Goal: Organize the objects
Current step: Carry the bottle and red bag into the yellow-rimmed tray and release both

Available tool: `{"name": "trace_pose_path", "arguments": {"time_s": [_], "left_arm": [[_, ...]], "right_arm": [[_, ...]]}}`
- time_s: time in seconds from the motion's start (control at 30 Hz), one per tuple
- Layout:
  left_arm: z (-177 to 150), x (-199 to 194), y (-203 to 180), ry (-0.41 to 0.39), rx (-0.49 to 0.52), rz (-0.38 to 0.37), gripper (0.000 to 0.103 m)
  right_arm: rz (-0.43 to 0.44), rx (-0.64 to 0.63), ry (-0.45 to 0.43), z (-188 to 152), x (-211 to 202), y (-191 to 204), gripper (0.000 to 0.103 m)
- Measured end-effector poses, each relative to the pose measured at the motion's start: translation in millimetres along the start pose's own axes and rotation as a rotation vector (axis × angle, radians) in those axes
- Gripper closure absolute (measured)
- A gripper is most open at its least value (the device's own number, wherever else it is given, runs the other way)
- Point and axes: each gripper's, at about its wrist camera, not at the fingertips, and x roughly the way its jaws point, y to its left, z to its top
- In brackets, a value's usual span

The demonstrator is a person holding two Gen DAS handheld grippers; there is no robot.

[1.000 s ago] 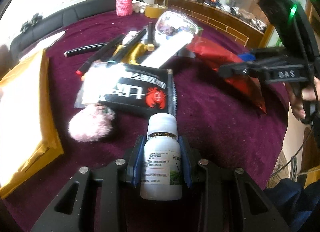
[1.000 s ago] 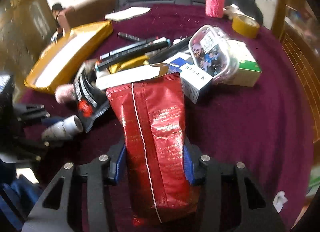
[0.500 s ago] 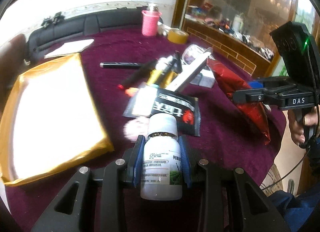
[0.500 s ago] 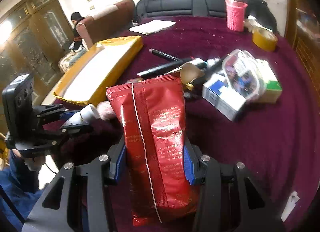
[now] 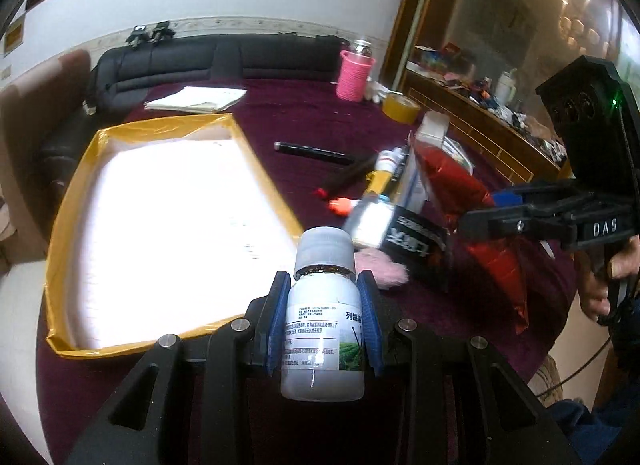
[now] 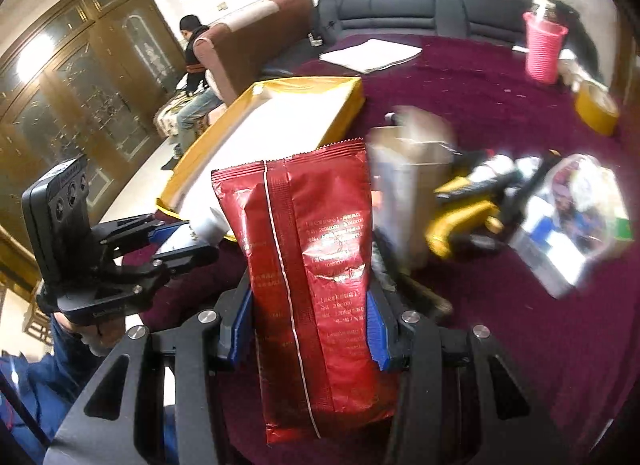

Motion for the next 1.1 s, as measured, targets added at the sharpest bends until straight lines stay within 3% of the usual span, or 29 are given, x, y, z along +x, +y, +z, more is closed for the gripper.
{"name": "trace_pose_path", "arguments": {"time_s": [0.4, 0.7, 0.9, 1.1], "left_arm": [[15, -4, 52, -0.01, -0.071, 0.059, 0.073], [46, 4, 99, 0.001, -0.144, 0.076, 0.073], [69, 24, 149, 0.052, -0.26, 0.09, 0.073], [88, 46, 183, 0.09, -0.328, 0.15, 0.073]], "right_arm": [[0.069, 0.004, 0.035, 37, 41, 24, 0.058], [0.081, 0.033, 0.05, 74, 67, 32, 0.058], [0.071, 0.085, 0.066, 107, 99, 28, 0.058], [0.066, 0.141, 0.103, 135, 142, 28, 0.058]]}}
